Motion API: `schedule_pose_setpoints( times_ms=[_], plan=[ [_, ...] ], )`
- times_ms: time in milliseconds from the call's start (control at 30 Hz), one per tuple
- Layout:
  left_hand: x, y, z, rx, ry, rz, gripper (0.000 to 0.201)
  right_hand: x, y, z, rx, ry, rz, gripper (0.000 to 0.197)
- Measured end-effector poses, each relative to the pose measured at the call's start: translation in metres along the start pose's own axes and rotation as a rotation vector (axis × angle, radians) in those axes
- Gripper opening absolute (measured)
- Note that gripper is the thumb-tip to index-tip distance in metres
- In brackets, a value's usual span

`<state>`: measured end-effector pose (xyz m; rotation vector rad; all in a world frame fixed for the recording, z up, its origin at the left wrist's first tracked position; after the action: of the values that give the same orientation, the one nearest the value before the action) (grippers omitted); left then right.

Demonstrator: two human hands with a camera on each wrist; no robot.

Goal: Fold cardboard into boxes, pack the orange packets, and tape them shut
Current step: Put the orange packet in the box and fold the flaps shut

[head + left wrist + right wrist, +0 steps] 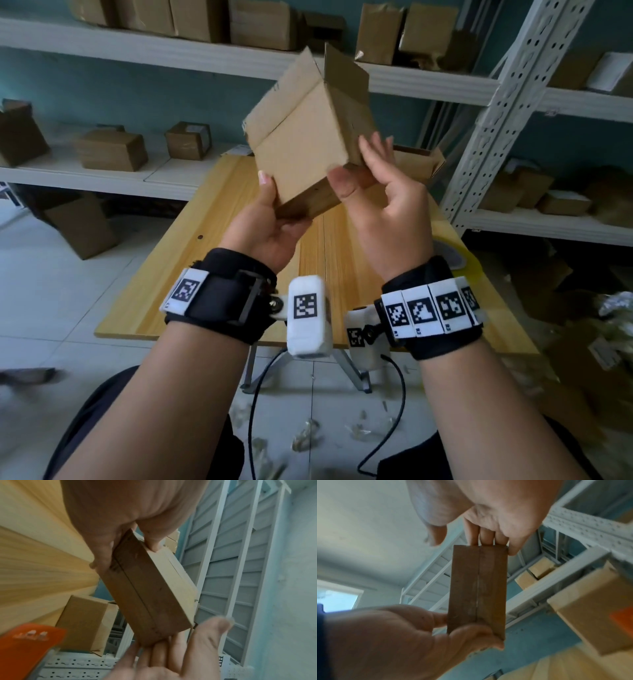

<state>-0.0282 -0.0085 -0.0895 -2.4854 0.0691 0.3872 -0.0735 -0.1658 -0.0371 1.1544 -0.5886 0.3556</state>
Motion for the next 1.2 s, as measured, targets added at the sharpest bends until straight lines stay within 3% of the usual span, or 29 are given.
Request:
schedule_pose_setpoints(
  times_ms=[100,200,267,333,400,467,600,700,833,1000,1100,1200],
  plan=[
    [-0.003,-0.009,0.003,0.043,-0.017,-0.220,0.047,0.000,-0.007,-0.002,0.143,-0.011,-0.122,0.072],
    [-0.024,-0.014,-0.004,0.270,-0.020,-0.522,0.031,0.001,-0.013,-0.001,0.140,-0.057,-0.202,0.051],
    [-0.038,-0.018,-0.014,0.368,0.047,-0.703,0.028,0.000,-0.020,0.001,0.196,-0.109,-0.287,0.040],
    [-0.045,-0.020,-0.020,0.433,0.115,-0.806,0.044,-0.001,-0.024,0.002,0.326,-0.100,-0.372,0.045],
    [-0.048,-0.021,-0.021,0.489,0.131,-0.846,0.060,-0.001,-0.022,0.004,0.537,-0.073,-0.450,0.061],
    [-0.049,-0.025,-0.020,0.490,0.135,-0.871,0.058,0.002,-0.016,0.009,0.749,-0.055,-0.509,0.071],
    [-0.049,-0.030,-0.019,0.471,0.197,-0.762,0.031,0.013,-0.018,0.018,1.154,-0.101,-0.641,0.062],
    [-0.052,-0.026,-0.022,0.525,0.242,-0.707,0.024,0.016,-0.022,0.022,1.168,-0.069,-0.708,0.041],
    [-0.050,-0.027,-0.023,0.388,0.258,-0.509,0.047,0.016,-0.022,0.031,1.192,-0.005,-0.746,0.044],
    [-0.048,-0.013,-0.023,0.368,0.457,-0.100,0.047,0.016,-0.025,0.031,1.120,-0.004,-0.767,0.025],
    [-0.052,-0.007,-0.022,0.282,0.536,-0.010,0.060,0.017,-0.024,0.031,1.045,-0.018,-0.773,0.025],
    [-0.050,-0.007,-0.021,0.325,0.543,-0.019,0.055,0.019,-0.028,0.038,1.037,-0.081,-0.813,0.025]
  ],
)
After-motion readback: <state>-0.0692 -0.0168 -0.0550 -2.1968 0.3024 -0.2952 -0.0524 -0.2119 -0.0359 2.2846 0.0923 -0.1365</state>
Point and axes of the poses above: each hand's wrist, its own x-axis towards the middle knuckle, its own z-axis out of the back of the hand, y = z × x, the point moved 4 cm from there along x, towards the middle knuckle
